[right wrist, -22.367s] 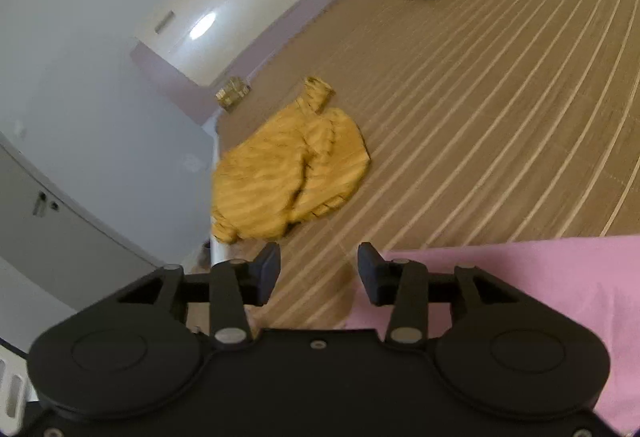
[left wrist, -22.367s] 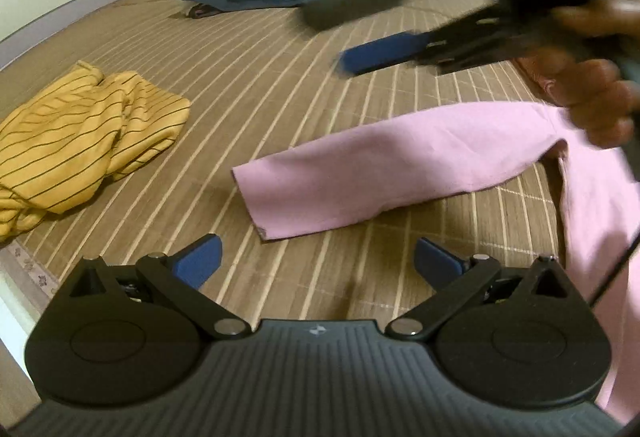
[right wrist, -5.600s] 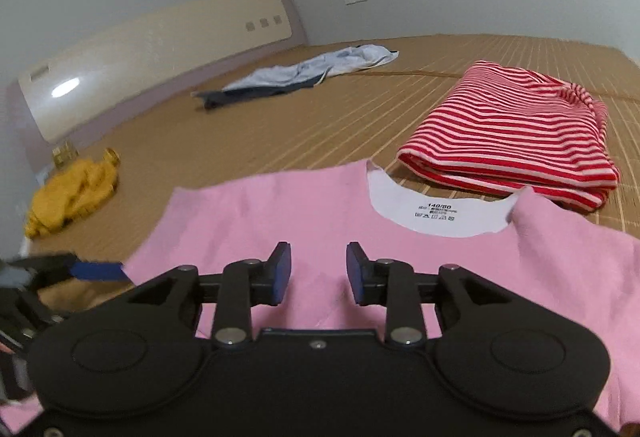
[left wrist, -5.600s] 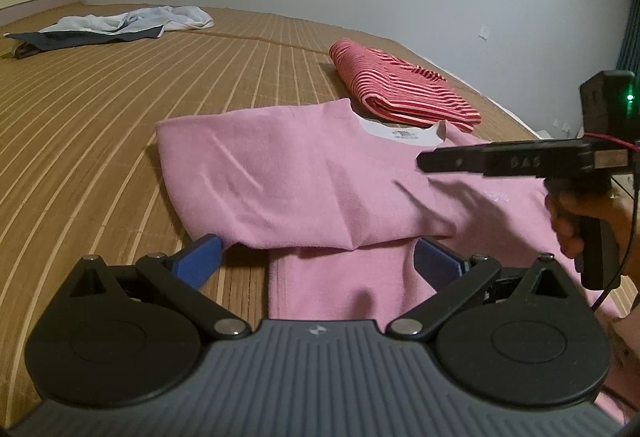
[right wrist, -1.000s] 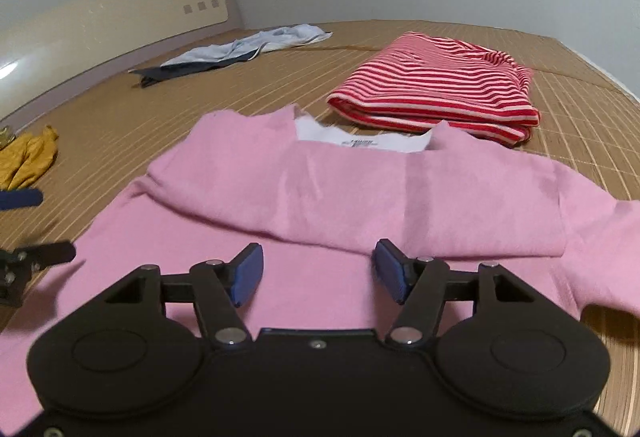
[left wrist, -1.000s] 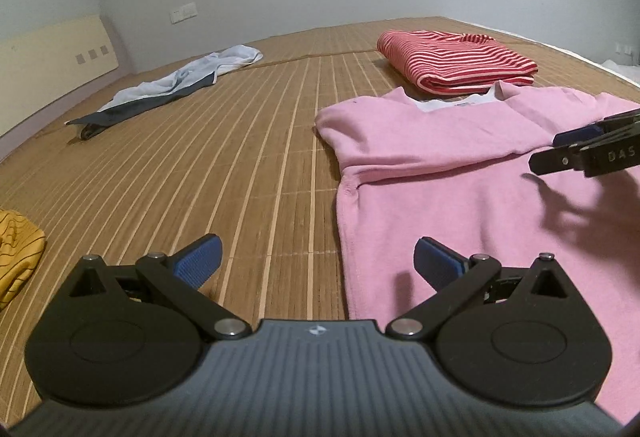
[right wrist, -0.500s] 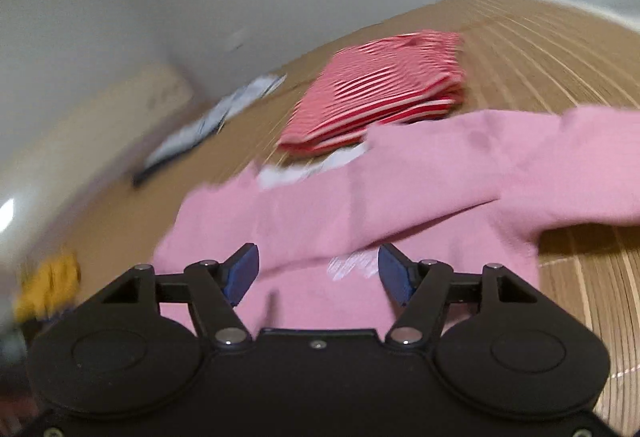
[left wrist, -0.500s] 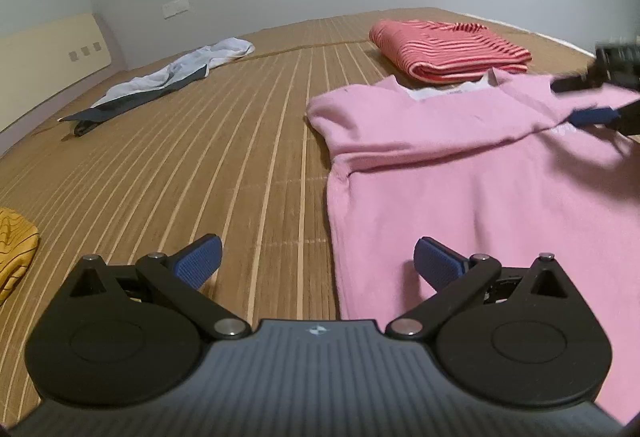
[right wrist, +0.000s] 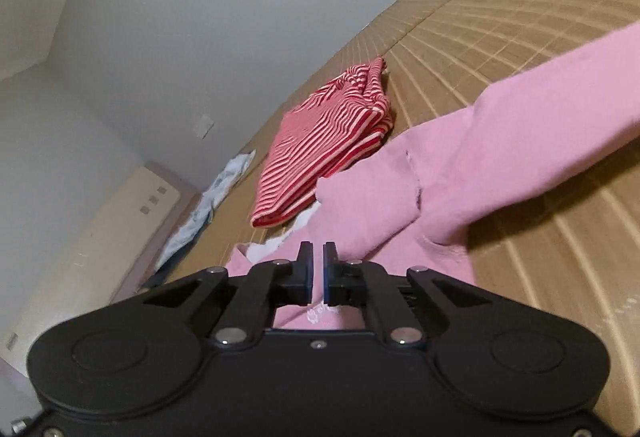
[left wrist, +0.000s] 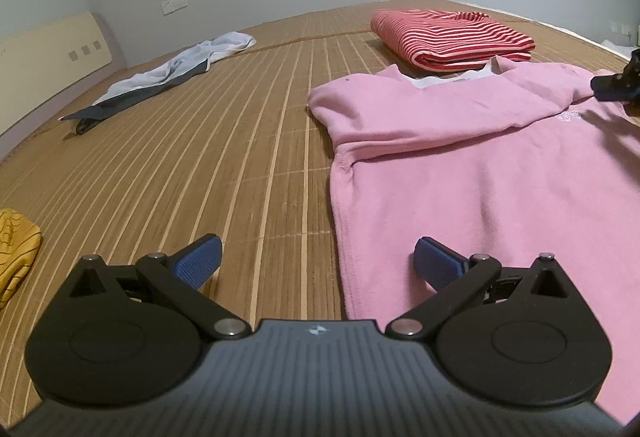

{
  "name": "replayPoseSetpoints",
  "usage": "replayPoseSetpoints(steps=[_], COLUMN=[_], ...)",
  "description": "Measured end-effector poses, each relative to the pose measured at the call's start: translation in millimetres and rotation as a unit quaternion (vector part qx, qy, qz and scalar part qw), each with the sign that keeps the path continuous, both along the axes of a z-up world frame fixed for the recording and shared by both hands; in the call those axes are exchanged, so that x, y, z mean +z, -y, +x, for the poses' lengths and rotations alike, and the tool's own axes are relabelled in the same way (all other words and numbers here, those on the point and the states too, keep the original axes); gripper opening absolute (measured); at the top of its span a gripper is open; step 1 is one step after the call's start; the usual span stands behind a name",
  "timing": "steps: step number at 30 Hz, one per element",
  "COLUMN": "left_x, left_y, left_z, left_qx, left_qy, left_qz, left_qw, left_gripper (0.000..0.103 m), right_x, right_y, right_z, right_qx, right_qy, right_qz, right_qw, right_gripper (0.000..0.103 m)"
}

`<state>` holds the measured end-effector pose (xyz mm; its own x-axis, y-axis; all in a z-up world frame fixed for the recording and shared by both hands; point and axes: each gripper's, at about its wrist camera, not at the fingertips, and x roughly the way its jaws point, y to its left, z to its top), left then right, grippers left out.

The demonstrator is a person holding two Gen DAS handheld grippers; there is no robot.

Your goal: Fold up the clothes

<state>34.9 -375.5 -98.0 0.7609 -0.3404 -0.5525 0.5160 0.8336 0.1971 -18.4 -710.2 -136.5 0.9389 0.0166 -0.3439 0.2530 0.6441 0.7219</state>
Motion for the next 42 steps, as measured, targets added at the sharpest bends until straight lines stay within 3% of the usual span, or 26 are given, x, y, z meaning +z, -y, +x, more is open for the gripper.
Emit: replayPoseSetpoints(steps=[4,5,6,11,14,16,18,24,28,30,32,36,40,42], left_x=[0.3,0.2,0.2,0.7,0.9,1.4,1.5,1.3,1.6,1.9,2.3,2.7,2.9,3.3], left_y=[0.0,0.0,0.1,0.5,0.4,-0.4,-0.9,-1.5,-2.1,-2.6,-3.4,-3.5,-2.5,-2.9], left_z=[-0.9,-0.6,-0.3,-1.1,-1.2,-0.9,-0.7,-1.3,-2.3,-1.8,-0.2,-0.4,-1.5,-0.8], left_qx=[-0.001,-0.001,-0.001,-0.005,-0.004,-0.004,-0.002,-0.004,-0.007,-0.006,-0.003,-0.003,-0.007,-0.007], left_qy=[-0.001,-0.001,-0.002,-0.004,-0.004,-0.004,-0.004,-0.005,-0.006,-0.006,-0.007,-0.007,-0.007,-0.008], left_qz=[0.000,0.000,0.000,0.000,0.000,-0.001,-0.001,0.001,0.003,0.003,0.002,0.002,0.004,0.002], left_qw=[1.0000,1.0000,1.0000,1.0000,1.0000,1.0000,1.0000,1.0000,1.0000,1.0000,1.0000,1.0000,0.9999,0.9999], left_gripper=[0.103,0.103,0.103,0.103,0.103,0.103,0.103,0.103,0.103,0.103,0.103,0.103,0.103,0.103], right_x=[-11.6,-15.3,-18.8,-17.7,-17.0,-18.4,-20.8,-16.9,-13.6,-23.0,-21.9,2.4,25.9,26.7], right_y=[8.6,11.1,13.4,16.2,16.5,17.5,18.5,12.1,9.9,14.1,13.8,7.3,10.1,25.8], right_z=[8.2,9.9,11.5,23.7,35.8,40.0,41.8,15.0,8.0,10.3,3.0,-15.3,-18.7,-2.2], right_qx=[-0.011,-0.013,-0.016,-0.026,-0.029,-0.039,-0.037,-0.040,-0.062,-0.055,-0.050,-0.069,-0.097,-0.086], right_qy=[-0.018,-0.015,-0.011,0.002,0.006,0.004,0.003,0.052,0.002,-0.030,-0.028,-0.032,-0.029,-0.042], right_qz=[0.029,0.050,0.069,0.104,0.101,0.094,0.085,0.093,0.048,0.071,0.075,0.000,-0.078,-0.074], right_qw=[0.999,0.999,0.997,0.994,0.994,0.995,0.996,0.993,0.997,0.995,0.996,0.997,0.992,0.993], right_gripper=[0.017,0.031,0.035,0.042,0.042,0.035,0.009,0.005,0.006,0.011,0.015,0.046,0.050,0.056])
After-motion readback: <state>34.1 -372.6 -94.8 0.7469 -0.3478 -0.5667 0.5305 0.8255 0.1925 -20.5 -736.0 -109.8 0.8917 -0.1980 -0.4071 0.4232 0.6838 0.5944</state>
